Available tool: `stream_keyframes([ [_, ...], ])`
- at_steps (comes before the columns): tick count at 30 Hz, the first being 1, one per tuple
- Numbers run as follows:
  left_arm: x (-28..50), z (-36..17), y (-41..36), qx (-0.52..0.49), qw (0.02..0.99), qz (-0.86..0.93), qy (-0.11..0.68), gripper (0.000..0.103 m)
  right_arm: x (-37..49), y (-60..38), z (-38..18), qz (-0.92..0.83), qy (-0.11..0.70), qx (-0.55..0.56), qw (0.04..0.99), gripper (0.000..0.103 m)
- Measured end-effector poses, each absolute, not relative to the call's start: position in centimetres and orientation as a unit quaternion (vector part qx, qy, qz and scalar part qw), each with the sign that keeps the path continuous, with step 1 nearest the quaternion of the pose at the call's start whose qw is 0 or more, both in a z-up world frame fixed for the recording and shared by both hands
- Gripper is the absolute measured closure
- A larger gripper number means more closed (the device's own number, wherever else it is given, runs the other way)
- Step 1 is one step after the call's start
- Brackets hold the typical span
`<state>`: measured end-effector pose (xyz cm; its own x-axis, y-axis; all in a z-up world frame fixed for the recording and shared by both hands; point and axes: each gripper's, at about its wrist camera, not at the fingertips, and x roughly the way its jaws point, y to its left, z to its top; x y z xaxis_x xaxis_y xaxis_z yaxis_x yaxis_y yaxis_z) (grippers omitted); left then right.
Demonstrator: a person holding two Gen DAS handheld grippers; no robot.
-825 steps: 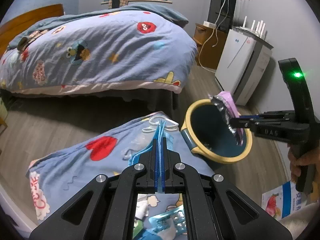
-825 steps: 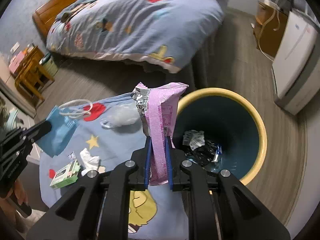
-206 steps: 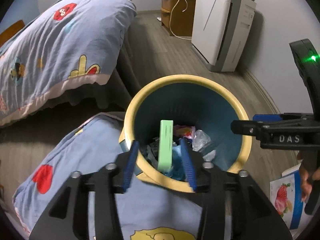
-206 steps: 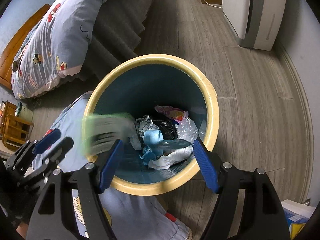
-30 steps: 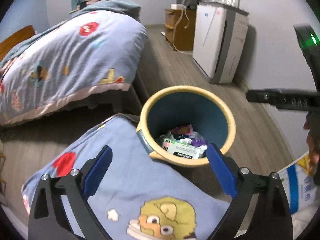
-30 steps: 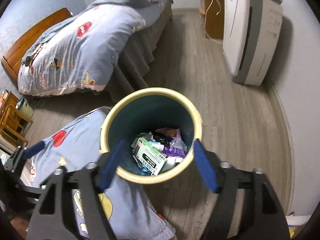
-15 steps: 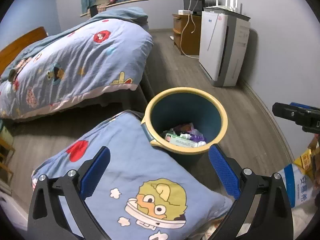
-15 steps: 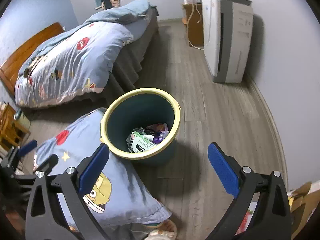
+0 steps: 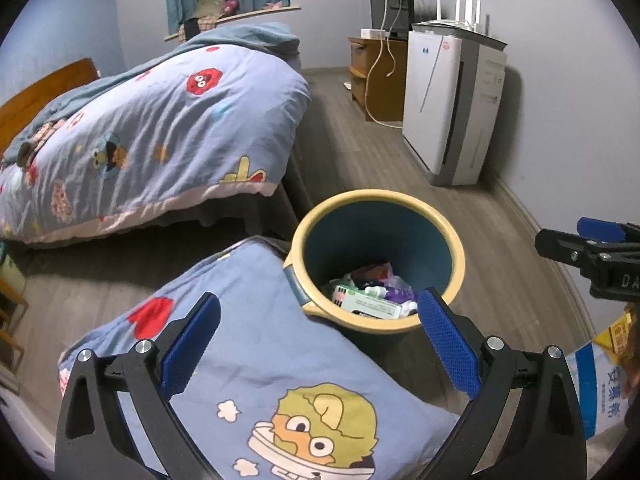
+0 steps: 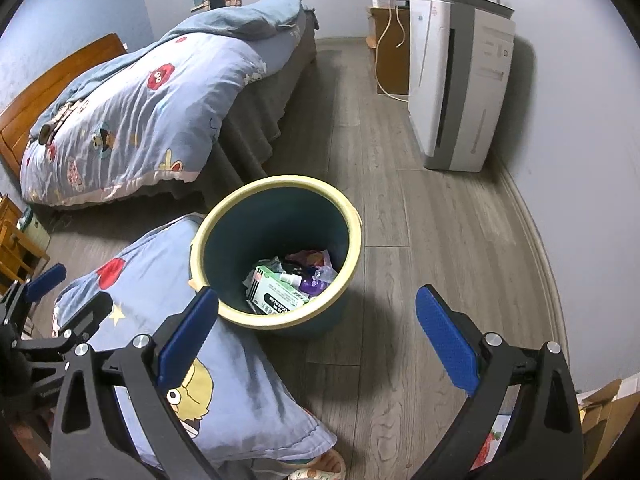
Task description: Collect trash
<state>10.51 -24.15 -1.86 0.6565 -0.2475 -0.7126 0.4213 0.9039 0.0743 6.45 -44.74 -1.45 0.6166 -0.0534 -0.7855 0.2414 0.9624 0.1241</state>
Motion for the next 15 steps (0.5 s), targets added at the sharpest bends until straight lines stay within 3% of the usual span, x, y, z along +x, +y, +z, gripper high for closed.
stream_keyframes([
  [15,10.52,-1.85,-23.96,0.115,0.902,-0.186,0.372,0.005,6.47,-44.5,-1.58,-0.087,0.433,0.1,0.891,0.006],
])
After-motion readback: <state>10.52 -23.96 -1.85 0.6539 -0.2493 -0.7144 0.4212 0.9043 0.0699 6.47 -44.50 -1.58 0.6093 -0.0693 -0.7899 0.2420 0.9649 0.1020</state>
